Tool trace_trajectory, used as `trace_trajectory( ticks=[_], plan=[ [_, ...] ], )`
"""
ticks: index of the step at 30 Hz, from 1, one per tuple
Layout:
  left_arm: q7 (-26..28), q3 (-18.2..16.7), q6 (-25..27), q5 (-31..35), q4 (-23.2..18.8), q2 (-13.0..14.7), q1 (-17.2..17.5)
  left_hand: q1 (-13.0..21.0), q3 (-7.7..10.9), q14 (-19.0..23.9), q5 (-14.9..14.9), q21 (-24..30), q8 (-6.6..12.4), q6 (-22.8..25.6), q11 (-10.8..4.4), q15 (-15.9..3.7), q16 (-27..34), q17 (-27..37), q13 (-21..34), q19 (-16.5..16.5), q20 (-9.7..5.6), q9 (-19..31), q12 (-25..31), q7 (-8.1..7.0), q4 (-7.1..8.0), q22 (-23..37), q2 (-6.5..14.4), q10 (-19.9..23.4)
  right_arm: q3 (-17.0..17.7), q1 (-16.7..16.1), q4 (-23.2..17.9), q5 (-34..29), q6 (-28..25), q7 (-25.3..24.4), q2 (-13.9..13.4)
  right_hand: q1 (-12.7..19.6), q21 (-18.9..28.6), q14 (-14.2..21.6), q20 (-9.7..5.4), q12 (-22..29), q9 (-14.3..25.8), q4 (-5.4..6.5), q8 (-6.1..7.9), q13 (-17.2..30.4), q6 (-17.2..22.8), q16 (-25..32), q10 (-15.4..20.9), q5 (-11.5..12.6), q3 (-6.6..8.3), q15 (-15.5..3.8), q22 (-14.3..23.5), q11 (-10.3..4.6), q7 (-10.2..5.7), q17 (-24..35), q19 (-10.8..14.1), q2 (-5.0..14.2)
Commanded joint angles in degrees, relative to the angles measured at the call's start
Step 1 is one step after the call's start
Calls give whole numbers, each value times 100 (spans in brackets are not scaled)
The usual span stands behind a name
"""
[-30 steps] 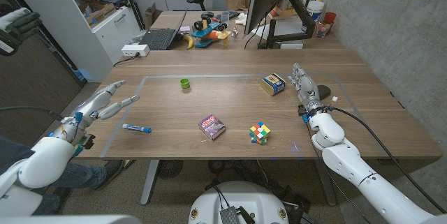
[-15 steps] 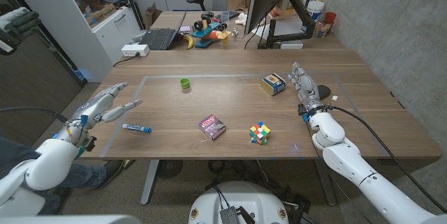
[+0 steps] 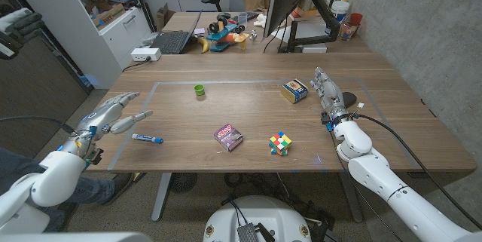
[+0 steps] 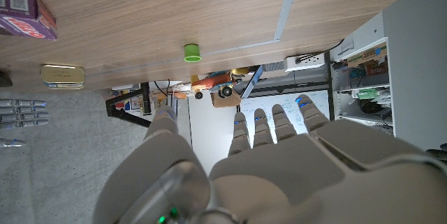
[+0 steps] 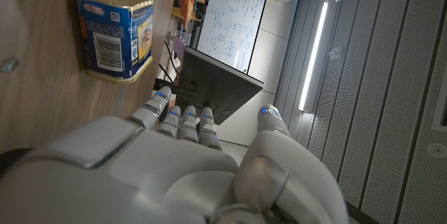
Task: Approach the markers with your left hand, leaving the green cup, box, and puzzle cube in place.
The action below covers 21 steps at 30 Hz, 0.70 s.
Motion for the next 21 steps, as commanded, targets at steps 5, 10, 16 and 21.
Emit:
trace_trajectory(
  ticks=[5, 10, 16, 21],
  plan=[
    [25, 187, 277, 69, 140, 190, -102, 61, -4, 76, -33, 11, 46, 105, -19, 2, 47, 10, 19, 40, -3, 33, 50, -11, -8, 28, 8, 75, -7, 5, 25, -10, 14, 2, 7, 45, 25, 39, 9, 12, 17, -6, 40, 8, 39, 48, 31, -11, -20, 0, 25, 33, -13, 32, 19, 20],
    [69, 280, 311, 37, 214, 266, -142, 58, -7, 79, -34, 6, 37, 102, -5, -13, 45, 11, 20, 35, -2, 34, 50, -7, -7, 29, 6, 80, 1, -14, -4, -17, 10, -18, -2, 46, 25, 42, 9, 10, 17, -7, 39, 8, 39, 47, 30, -11, -21, -1, 25, 33, -15, 32, 19, 20],
    [121, 398, 354, -45, 301, 352, -200, 56, -10, 80, -35, -2, 27, 104, -7, -14, 40, 12, 20, 24, -1, 34, 45, 8, -6, 29, 5, 73, 8, -20, -27, -26, 9, -36, -4, 49, 25, 48, 8, 10, 18, -9, 37, 8, 40, 48, 33, -11, -23, 2, 25, 24, -22, 33, 19, 20],
    [183, 519, 388, -107, 371, 434, -256, 55, -11, 83, -35, -6, 19, 98, -13, -21, 38, 12, 21, 19, -1, 34, 45, 13, -5, 29, 5, 79, 12, -24, -32, -31, 16, -39, -5, 51, 25, 58, 11, 11, 18, -9, 38, 8, 45, 50, 36, -10, -24, 5, 25, 24, -19, 33, 18, 21]
  ],
)
